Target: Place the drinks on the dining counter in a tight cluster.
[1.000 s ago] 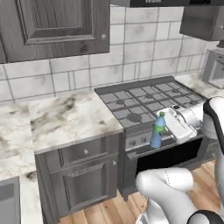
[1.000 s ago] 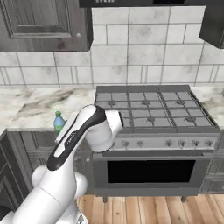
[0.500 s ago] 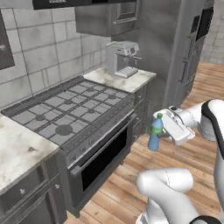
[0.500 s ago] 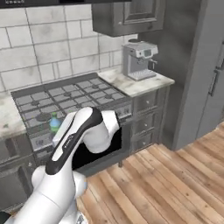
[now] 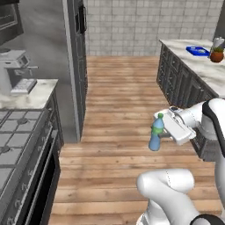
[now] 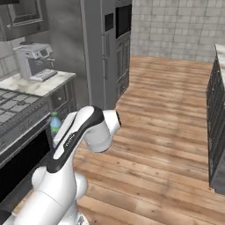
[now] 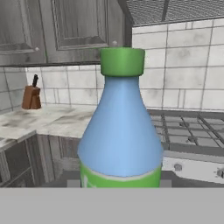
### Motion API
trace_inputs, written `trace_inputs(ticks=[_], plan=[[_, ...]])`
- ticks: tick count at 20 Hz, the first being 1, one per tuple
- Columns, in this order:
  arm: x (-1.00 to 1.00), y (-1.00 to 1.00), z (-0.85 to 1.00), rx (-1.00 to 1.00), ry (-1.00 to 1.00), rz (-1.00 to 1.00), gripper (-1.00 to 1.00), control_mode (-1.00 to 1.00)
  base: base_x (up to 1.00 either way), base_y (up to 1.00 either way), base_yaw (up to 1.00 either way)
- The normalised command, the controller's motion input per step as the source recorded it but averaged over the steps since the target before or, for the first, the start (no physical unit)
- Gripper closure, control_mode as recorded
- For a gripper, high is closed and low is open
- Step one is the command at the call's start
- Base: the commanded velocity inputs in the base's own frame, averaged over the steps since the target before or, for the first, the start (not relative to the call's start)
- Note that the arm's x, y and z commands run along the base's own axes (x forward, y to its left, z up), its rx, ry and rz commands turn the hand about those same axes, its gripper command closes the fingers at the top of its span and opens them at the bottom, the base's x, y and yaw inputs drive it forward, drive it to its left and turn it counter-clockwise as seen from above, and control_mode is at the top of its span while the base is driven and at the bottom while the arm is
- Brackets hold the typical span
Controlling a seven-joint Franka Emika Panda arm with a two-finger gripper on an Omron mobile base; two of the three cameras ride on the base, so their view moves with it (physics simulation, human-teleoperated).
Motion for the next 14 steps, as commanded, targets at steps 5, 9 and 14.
trace_inputs(ticks=[5,9,14], plan=[[0.00,0.00,0.00,0.00,0.00,0.00,1.00,1.00,0.25,-0.37,-0.63],[0.00,0.00,0.00,0.00,0.00,0.00,1.00,1.00,0.26,-1.00,0.02],[0.00,0.00,0.00,0.00,0.00,0.00,1.00,1.00,0.00,-1.00,0.00]])
